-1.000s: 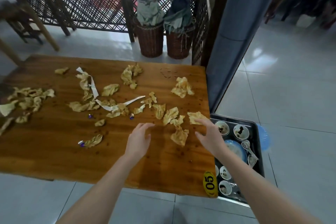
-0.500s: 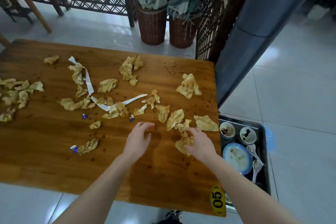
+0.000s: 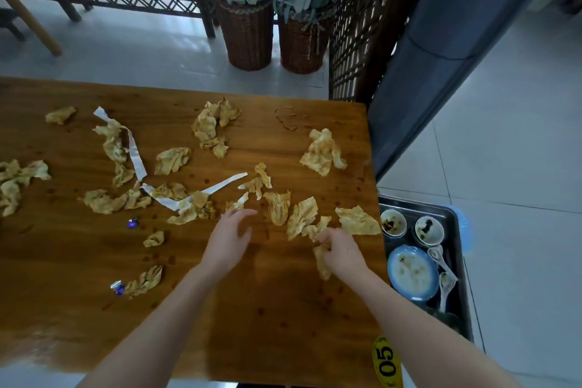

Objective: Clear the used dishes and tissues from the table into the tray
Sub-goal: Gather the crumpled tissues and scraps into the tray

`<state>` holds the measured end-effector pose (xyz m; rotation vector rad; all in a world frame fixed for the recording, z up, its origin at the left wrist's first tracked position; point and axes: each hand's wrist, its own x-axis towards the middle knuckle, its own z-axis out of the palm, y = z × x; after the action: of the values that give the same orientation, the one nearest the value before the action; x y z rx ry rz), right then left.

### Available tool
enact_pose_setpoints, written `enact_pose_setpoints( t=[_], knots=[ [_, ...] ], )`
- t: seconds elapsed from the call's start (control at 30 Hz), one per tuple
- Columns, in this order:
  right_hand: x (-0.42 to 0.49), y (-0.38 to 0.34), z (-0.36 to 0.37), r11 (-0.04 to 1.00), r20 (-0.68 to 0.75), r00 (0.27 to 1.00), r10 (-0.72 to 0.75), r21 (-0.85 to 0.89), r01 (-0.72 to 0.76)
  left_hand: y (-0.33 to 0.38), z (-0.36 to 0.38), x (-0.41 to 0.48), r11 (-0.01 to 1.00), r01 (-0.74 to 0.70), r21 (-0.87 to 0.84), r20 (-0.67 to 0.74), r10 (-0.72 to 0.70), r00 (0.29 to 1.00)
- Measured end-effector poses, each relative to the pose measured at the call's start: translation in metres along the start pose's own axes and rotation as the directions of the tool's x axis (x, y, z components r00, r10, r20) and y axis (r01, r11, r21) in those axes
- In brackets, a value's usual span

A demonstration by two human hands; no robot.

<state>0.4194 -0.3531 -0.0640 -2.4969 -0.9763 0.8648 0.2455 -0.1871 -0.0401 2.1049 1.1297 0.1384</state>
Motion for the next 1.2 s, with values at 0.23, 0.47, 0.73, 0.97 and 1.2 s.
enact_pose_setpoints(
  t=[0.23,0.47,0.73,0.97,1.2],
  knots=[
    [0.016,-0.026,-0.026,0.998,-0.175,0.983,-0.059,0.017,0.063,0.007,-0.008,0.033,0.995,-0.091,0.028,0.056,0.090,0.994],
    [0.043,-0.036,-0.014,0.966,-0.047,0.999,0.008,-0.258,-0.020,0.005,-0.012,0.044,0.994,-0.093,-0.052,0.061,0.096,0.994],
    [0.051,-0.034,0.012,0.964,0.085,0.996,-0.004,-0.266,0.026,-0.005,-0.013,0.050,0.994,-0.094,-0.055,0.037,0.096,0.995],
    [0.047,-0.029,0.009,0.993,-0.014,0.999,-0.049,-0.106,0.048,-0.002,-0.005,0.050,0.993,-0.105,-0.053,0.077,0.109,0.991],
    [0.044,-0.019,-0.022,0.999,-0.202,0.979,-0.026,0.014,0.029,0.015,0.003,0.055,0.986,-0.155,-0.057,0.092,0.160,0.983]
  ],
)
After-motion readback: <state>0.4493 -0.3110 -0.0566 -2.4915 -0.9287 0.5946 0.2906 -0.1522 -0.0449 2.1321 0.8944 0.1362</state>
